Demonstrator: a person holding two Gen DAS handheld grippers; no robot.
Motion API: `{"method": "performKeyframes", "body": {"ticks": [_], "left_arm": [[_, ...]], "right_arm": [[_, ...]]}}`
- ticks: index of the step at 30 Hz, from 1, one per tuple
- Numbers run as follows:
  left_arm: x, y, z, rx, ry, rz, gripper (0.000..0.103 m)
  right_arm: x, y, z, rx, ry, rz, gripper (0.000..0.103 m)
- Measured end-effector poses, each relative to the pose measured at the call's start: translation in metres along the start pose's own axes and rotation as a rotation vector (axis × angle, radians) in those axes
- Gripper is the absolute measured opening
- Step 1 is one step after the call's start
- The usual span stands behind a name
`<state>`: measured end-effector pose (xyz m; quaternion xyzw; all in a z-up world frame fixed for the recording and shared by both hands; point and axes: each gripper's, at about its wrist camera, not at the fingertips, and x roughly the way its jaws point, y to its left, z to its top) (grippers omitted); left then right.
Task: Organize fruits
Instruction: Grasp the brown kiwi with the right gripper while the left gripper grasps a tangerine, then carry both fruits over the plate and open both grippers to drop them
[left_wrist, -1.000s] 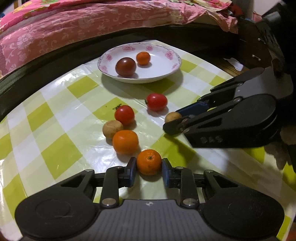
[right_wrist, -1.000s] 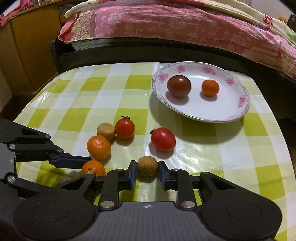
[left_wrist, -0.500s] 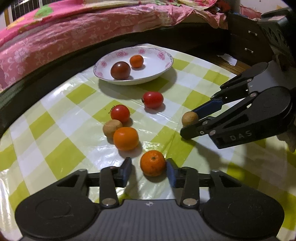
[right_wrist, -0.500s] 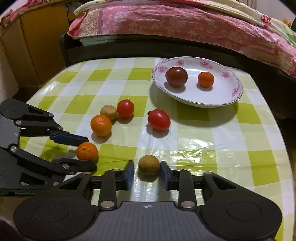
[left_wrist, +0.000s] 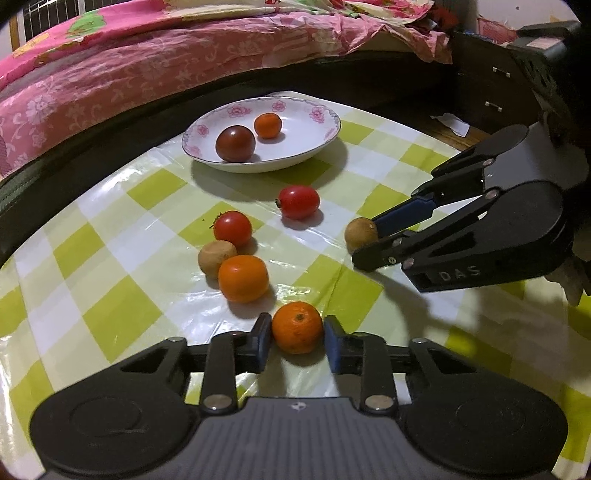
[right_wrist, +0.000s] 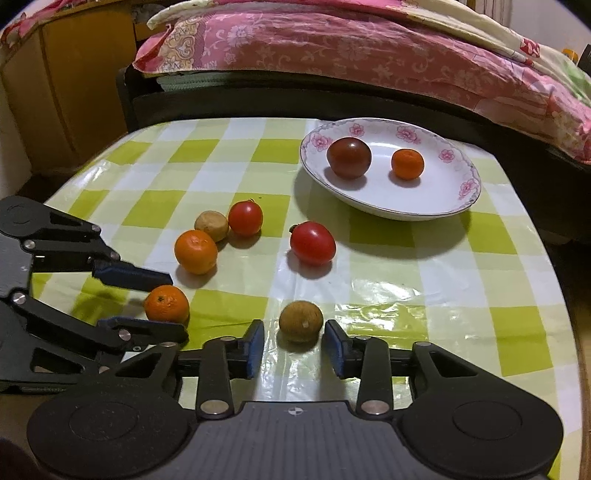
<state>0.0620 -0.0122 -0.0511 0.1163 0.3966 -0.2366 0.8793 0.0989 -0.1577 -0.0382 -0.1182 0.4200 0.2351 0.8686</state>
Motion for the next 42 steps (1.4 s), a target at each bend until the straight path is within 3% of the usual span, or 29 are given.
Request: {"method": "performKeyframes", "body": {"ticks": [1, 6, 22, 33, 42], "left_arm": [[0.000, -0.001, 0.001, 0.001, 0.003, 0.001, 0.037], [0.001, 0.000, 0.007, -0.026, 0.014, -0.011, 0.036], [-0.001, 0.016, 0.053, -0.079, -0.078, 0.034, 0.036], [0.017, 0.022, 0.100, -0.096, -0.126, 0.061, 0.036], [0.046, 0.042, 0.125, -0.151, -0.106, 0.070, 0.036]], "right_arm": [[0.000, 0.001, 0.000, -0.011, 0.002, -0.016, 0.022], [0.000, 0.001, 0.002, -0.011, 0.014, -0.023, 0.020], [-0.024, -0.013, 0.024, 0.081, -0.068, 0.005, 0.020], [-0.027, -0.028, 0.045, 0.130, -0.128, -0.043, 0.020], [-0.006, -0.049, 0.068, 0.163, -0.150, -0.095, 0.020]]}}
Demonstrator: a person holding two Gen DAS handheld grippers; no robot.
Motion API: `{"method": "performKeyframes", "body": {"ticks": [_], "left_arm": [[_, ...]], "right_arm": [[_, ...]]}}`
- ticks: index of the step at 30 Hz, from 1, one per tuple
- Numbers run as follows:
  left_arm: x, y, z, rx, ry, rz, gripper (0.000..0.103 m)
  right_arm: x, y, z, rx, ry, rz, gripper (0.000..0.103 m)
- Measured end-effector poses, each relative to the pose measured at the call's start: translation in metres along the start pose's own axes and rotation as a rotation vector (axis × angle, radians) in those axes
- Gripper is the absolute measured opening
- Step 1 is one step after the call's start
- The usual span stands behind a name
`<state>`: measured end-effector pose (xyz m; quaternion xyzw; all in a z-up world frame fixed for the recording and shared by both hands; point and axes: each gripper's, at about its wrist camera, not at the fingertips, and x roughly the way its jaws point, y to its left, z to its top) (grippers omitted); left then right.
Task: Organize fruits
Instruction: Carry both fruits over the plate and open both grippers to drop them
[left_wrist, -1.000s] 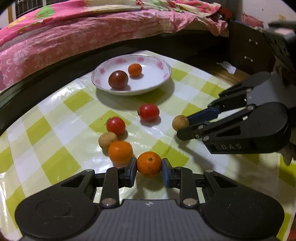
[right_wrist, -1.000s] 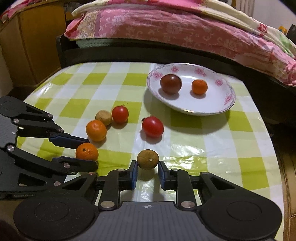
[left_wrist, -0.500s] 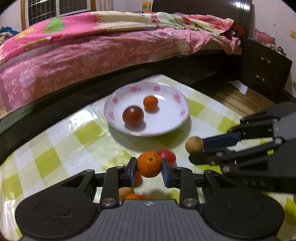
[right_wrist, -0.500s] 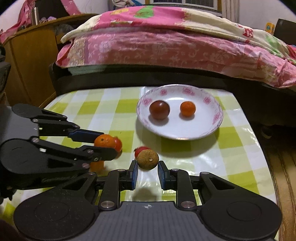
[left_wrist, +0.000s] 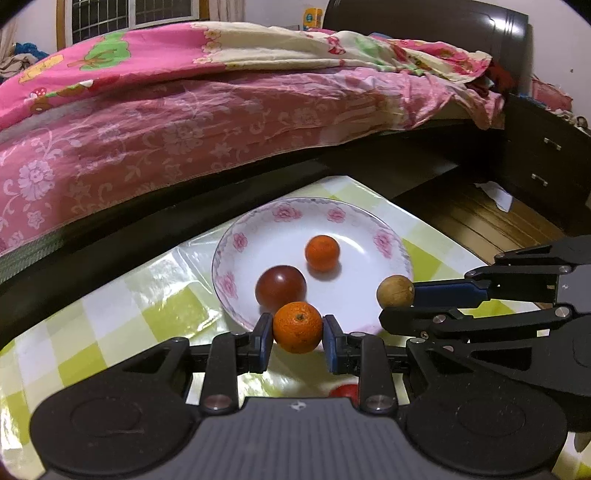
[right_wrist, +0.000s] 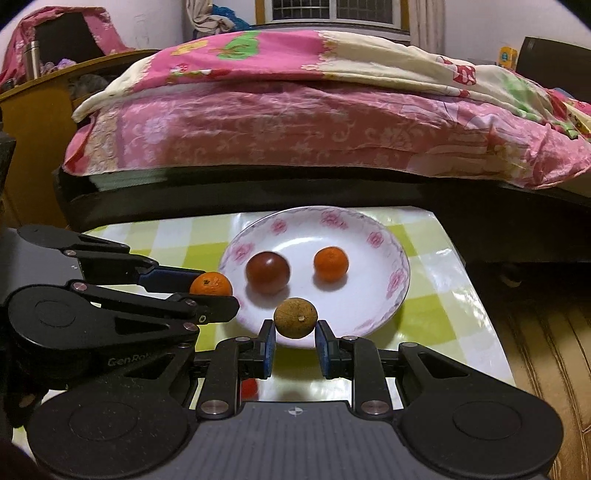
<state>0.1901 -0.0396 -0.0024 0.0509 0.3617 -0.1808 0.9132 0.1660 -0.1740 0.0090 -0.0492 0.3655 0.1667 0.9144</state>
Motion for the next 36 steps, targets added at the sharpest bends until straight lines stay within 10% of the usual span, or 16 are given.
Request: {"method": "performKeyframes", "body": {"ticks": [36], "left_arm": [[0.032, 0.013, 0.014, -0.005, 0.013, 0.057, 0.042]], "right_arm": [[0.045, -0.016, 0.015, -0.010, 0.001, -0.050, 0.033]]}}
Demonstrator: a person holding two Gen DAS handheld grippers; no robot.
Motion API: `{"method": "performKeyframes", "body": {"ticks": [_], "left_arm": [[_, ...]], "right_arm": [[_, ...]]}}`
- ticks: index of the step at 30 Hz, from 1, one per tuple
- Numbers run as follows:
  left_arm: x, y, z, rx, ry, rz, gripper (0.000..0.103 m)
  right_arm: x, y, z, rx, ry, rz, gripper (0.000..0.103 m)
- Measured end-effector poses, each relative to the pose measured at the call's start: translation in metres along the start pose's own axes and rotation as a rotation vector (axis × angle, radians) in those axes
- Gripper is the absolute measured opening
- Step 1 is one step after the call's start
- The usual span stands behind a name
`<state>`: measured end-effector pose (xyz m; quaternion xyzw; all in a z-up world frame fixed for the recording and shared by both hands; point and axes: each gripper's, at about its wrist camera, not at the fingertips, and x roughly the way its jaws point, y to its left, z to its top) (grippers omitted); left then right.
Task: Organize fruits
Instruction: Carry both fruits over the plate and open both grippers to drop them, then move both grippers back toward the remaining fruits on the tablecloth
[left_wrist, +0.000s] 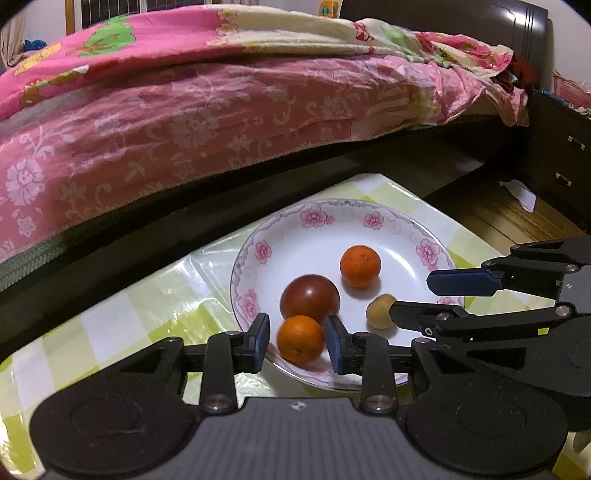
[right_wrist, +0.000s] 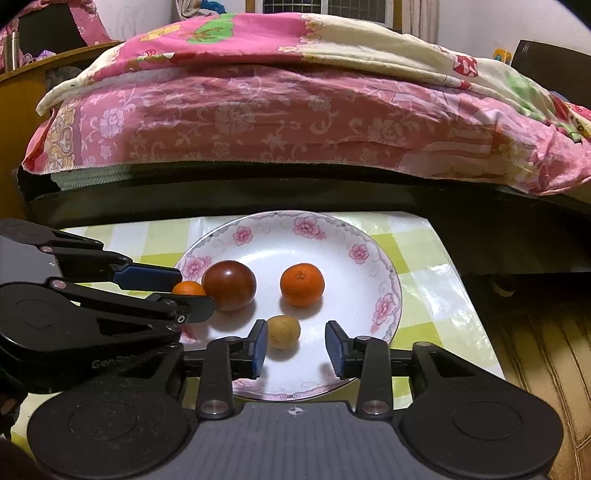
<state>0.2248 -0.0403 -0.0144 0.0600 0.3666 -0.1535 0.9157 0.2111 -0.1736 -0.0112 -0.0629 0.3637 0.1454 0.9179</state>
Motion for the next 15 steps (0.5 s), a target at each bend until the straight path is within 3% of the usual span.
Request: {"method": "performKeyframes", "body": {"ticks": [15], "left_arm": [[-0.058, 0.003, -0.009, -0.012, -0.050, 0.013, 0.045]], "right_arm": [[-0.044, 0.011, -0.001, 0.020, -0.061, 0.004, 0.034]]}}
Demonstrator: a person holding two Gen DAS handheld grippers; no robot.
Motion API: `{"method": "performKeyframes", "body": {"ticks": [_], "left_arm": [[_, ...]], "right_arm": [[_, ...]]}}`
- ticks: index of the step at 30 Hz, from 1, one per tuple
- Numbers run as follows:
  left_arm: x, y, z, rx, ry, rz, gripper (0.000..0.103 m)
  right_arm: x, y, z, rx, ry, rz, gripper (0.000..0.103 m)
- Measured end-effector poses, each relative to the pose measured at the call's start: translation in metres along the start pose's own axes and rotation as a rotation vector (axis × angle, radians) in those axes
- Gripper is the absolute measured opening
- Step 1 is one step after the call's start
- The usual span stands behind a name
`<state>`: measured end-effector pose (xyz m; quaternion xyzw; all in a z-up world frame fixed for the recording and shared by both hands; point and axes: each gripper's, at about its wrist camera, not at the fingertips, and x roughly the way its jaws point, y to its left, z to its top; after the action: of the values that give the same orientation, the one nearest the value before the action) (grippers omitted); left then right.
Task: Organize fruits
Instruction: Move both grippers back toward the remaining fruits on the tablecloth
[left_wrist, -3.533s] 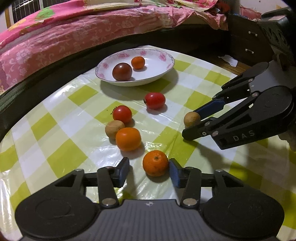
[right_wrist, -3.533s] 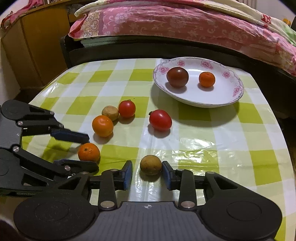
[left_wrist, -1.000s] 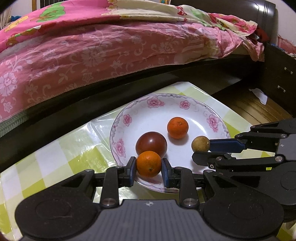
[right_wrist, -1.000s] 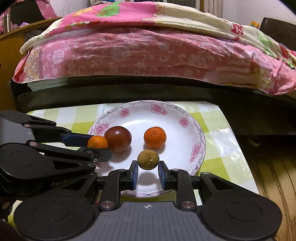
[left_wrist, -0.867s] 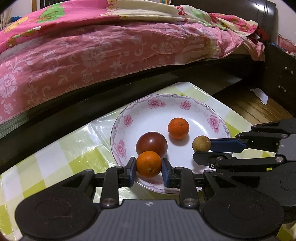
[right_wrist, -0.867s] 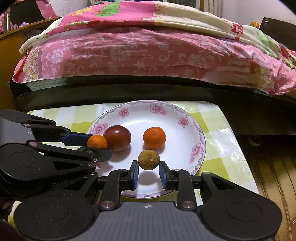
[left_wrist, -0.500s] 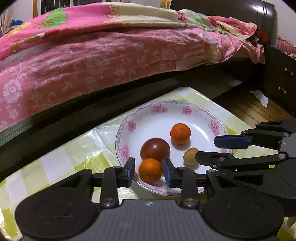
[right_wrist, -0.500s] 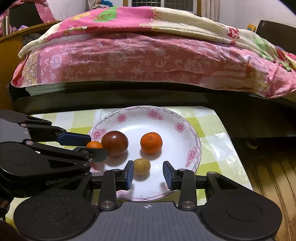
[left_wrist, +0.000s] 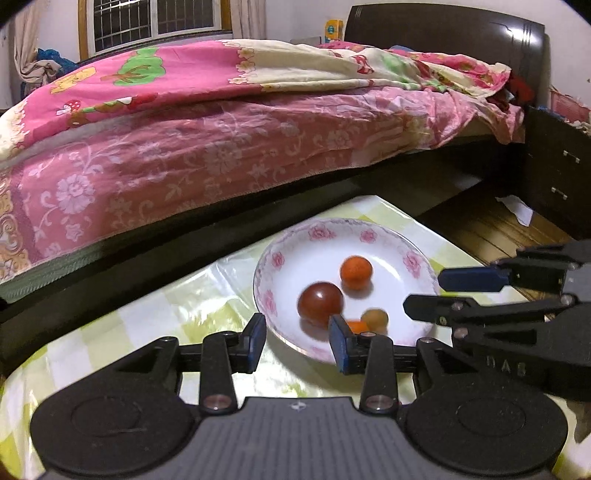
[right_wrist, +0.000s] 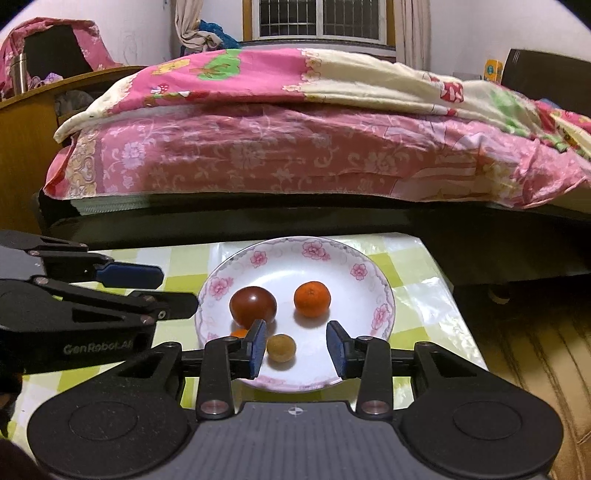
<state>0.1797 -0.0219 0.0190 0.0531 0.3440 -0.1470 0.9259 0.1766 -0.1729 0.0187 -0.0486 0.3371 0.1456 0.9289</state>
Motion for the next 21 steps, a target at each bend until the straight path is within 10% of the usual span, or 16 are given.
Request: {"method": "performKeyframes", "body": {"ticks": [21], "left_arm": [[-0.062, 0.001, -0.045, 0.001, 0.015, -0.025, 0.046]], "right_arm": [[-0.051, 0.043, -0.036, 0.022, 0.051, -0.003, 0.035]]}}
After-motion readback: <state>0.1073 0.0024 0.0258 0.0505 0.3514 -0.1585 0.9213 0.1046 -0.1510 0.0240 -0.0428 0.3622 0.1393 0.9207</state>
